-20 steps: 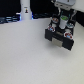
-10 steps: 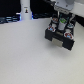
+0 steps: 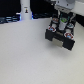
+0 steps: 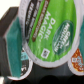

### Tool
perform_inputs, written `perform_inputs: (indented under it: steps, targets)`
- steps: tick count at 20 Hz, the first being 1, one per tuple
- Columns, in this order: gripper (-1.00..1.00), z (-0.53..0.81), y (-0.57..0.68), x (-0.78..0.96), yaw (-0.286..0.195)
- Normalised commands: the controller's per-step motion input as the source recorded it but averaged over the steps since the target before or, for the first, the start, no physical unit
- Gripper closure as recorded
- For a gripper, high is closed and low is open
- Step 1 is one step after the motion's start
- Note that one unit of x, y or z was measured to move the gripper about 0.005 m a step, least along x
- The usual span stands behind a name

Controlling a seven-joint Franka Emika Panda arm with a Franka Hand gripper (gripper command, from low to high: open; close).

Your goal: Open the kcup holder, insert the kcup into the holder, and close the kcup holder

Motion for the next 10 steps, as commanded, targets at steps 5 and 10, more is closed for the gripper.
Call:
perform_inputs:
  steps: [5, 10]
  targets:
    - [1.0, -0.28, -0.03, -0.09, 0.019]
    - [1.0, -0.3, -0.04, -0.06, 0.019]
